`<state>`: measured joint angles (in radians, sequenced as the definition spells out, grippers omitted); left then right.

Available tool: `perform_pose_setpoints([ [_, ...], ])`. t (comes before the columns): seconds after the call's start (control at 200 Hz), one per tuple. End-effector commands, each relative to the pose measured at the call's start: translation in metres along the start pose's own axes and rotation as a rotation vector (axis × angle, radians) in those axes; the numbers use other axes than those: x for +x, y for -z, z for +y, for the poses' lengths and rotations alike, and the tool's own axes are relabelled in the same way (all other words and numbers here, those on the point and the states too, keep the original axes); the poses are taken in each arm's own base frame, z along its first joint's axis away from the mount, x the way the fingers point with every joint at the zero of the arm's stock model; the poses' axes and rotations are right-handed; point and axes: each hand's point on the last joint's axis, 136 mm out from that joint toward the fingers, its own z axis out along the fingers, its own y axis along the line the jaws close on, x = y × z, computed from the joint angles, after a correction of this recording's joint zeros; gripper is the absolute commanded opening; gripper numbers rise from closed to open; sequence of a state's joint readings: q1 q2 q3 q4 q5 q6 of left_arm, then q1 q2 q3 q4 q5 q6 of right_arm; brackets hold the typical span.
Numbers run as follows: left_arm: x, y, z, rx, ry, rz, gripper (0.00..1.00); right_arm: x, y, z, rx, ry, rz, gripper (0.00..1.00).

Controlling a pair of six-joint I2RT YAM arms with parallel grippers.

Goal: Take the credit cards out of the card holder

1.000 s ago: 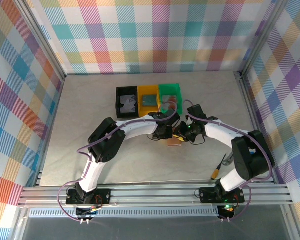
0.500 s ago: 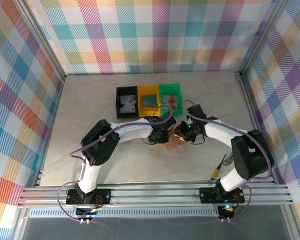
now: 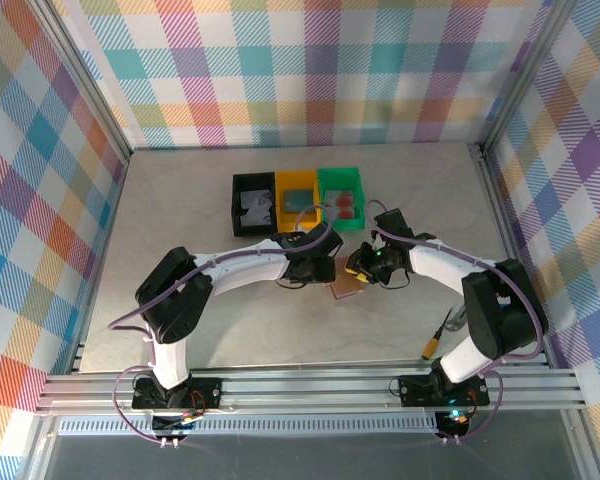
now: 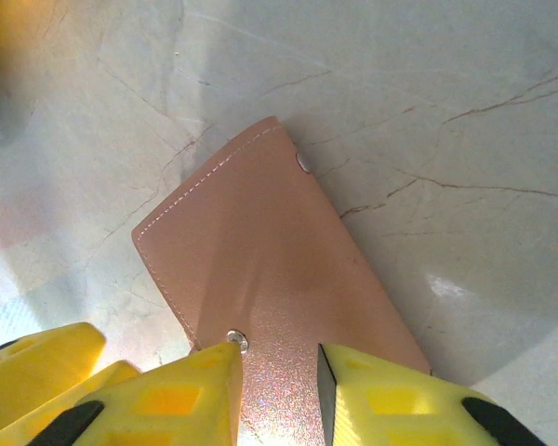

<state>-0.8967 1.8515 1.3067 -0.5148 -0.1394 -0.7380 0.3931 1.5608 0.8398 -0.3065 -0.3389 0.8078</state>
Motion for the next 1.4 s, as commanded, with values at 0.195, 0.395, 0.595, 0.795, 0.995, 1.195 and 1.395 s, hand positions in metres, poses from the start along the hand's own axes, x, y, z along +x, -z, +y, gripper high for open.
perform_pose_setpoints([
  [0.195, -0.011, 0.034, 0.001, 0.045, 0.034, -0.106, 0.64, 0.006, 0.0, 0.018, -0.075, 0.044, 0.059, 0.24],
  [0.395, -0.012, 0.046, 0.018, 0.005, 0.03, -0.138, 0.7, 0.011, -0.004, 0.03, -0.109, 0.052, 0.096, 0.17],
  [0.595, -0.013, 0.057, 0.031, -0.012, 0.034, -0.159, 0.77, 0.02, -0.016, 0.042, -0.103, 0.086, 0.124, 0.13],
  [0.795, -0.013, 0.068, 0.041, -0.022, 0.034, -0.185, 0.82, 0.026, -0.026, 0.054, -0.109, 0.108, 0.153, 0.1],
  [0.995, -0.012, 0.081, 0.054, -0.029, 0.046, -0.218, 0.9, 0.038, -0.033, 0.072, -0.131, 0.157, 0.174, 0.09],
  [1.195, -0.009, 0.087, 0.06, -0.024, 0.052, -0.229, 0.91, 0.052, -0.049, 0.078, -0.117, 0.179, 0.213, 0.09],
  [1.395, -0.004, 0.085, 0.064, -0.019, 0.056, -0.228, 0.91, 0.065, -0.065, 0.079, -0.084, 0.183, 0.244, 0.1],
])
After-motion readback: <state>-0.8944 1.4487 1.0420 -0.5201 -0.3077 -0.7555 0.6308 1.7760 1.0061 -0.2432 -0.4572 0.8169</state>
